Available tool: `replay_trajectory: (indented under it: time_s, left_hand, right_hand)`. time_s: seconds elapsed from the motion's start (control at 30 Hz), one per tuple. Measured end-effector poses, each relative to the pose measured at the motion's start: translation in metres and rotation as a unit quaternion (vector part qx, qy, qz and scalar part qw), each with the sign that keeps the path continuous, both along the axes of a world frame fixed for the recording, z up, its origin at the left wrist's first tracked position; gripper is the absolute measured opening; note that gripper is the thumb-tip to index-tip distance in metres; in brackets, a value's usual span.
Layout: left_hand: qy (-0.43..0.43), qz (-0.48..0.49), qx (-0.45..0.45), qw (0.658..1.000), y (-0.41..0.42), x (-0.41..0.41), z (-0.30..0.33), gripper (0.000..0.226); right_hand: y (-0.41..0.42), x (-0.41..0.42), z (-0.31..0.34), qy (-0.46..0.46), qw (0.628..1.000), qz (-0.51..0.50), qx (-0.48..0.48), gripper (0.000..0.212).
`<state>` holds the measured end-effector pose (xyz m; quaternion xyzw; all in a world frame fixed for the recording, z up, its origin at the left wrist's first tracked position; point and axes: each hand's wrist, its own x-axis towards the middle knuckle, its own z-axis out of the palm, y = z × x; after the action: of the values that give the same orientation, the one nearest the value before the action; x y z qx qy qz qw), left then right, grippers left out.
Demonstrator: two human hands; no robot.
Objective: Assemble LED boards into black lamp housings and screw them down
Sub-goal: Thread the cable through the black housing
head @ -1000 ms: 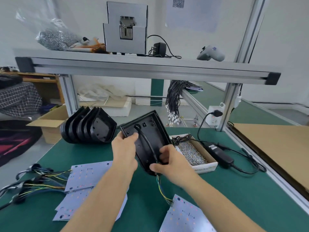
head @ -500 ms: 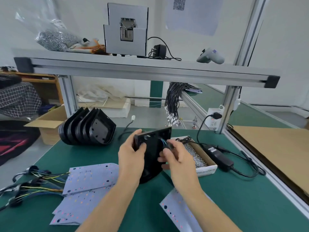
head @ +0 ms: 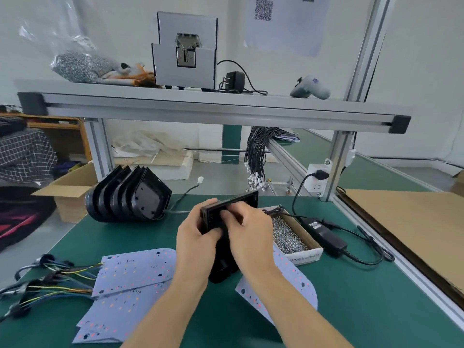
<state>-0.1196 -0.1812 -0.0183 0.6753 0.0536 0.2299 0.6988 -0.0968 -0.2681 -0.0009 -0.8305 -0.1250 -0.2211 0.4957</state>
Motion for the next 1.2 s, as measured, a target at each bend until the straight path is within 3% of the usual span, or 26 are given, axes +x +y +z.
replay_trajectory:
  time_s: [0.07, 0.27, 0.4, 0.5, 0.57, 0.63, 0.73, 0.8, 0.97, 1.07, 1.13, 1.2]
  left_hand:
    - [-0.008, 0.004, 0.034, 0.999, 0.001, -0.003, 0.000, 0.063]
    - [-0.039, -0.025, 0.056, 0.997, 0.000, -0.009, 0.002, 0.066]
    - [-0.032, -0.030, 0.065, 0.997, -0.003, -0.008, -0.004, 0.064]
    - [-0.025, -0.006, 0.055, 0.998, 0.002, -0.006, -0.007, 0.059]
    - [-0.026, 0.006, -0.027, 0.999, 0.007, -0.003, -0.007, 0.054]
    - [-0.012, 0.003, -0.089, 0.996, 0.009, 0.000, -0.006, 0.050]
    - [-0.009, -0.015, -0.081, 0.997, 0.007, -0.001, -0.008, 0.052]
    - [-0.020, -0.025, -0.068, 0.997, 0.006, -0.004, -0.008, 0.063]
    - [-0.048, -0.023, -0.004, 0.999, -0.004, -0.001, -0.006, 0.075]
    - [-0.066, -0.034, 0.003, 0.997, 0.001, -0.003, -0.003, 0.066]
    - [-0.082, -0.039, -0.040, 0.995, 0.011, -0.004, 0.002, 0.048]
    - [-0.083, -0.037, -0.093, 0.991, 0.021, -0.003, 0.008, 0.034]
  right_hand:
    - [0.002, 0.001, 0.001, 0.007, 1.000, -0.008, 0.016, 0.010]
    - [0.007, 0.002, 0.004, 0.105, 0.970, -0.020, 0.218, 0.023]
    - [0.013, 0.007, 0.000, 0.172, 0.936, -0.039, 0.304, 0.013]
    - [0.010, 0.006, -0.007, 0.212, 0.922, 0.031, 0.323, 0.009]
    - [0.006, 0.003, -0.010, 0.188, 0.936, 0.099, 0.281, 0.009]
    - [0.005, 0.002, -0.010, 0.124, 0.972, 0.082, 0.182, 0.011]
    - [0.006, 0.003, -0.006, 0.008, 0.997, 0.001, 0.081, 0.005]
    - [0.007, 0.003, -0.006, -0.029, 0.997, -0.016, 0.063, 0.004]
    - [0.026, 0.002, -0.009, 0.022, 0.972, -0.098, 0.212, 0.027]
    - [0.026, -0.005, -0.009, 0.009, 0.964, -0.050, 0.261, 0.023]
    - [0.018, -0.010, -0.007, -0.003, 0.991, 0.024, 0.130, 0.011]
    - [0.002, -0.016, -0.003, -0.018, 0.993, 0.110, -0.032, 0.020]
